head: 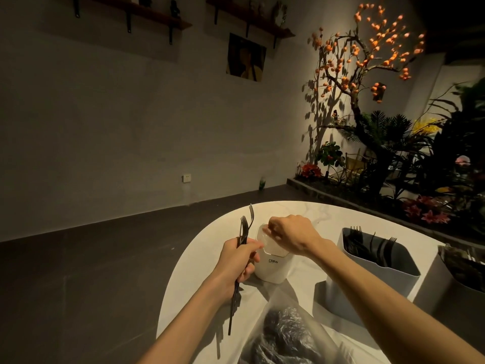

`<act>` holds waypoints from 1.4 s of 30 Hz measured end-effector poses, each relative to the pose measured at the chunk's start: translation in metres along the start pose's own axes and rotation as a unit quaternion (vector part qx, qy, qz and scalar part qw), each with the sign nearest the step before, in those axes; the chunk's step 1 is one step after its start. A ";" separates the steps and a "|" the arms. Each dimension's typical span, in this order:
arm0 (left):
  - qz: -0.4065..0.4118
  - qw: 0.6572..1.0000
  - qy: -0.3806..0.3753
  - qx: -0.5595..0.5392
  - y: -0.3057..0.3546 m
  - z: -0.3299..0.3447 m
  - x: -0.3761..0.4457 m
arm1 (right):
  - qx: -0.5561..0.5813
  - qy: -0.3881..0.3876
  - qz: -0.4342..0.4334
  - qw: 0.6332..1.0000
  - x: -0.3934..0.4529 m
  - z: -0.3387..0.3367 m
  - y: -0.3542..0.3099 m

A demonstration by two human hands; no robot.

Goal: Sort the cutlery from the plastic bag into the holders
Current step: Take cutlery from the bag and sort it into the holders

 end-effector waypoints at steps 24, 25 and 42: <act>0.027 0.998 0.057 0.023 -0.004 -0.014 0.009 | 0.041 -0.077 0.098 0.991 -0.009 0.008 0.012; 0.029 0.997 0.063 0.023 -0.002 -0.014 0.012 | 0.052 -0.086 0.090 0.991 -0.009 0.011 0.009; 0.028 0.997 0.052 0.042 -0.009 0.002 0.036 | 0.055 -0.206 0.114 0.970 -0.010 -0.001 -0.003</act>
Point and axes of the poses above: each hand's wrist, its own x-axis towards the middle knuckle, its own z-axis out of the palm, y = z × x, the point moved 9 cm from there along x, towards the middle knuckle, and after that the axes turned 4 degrees about y, right-handed, at the moved point
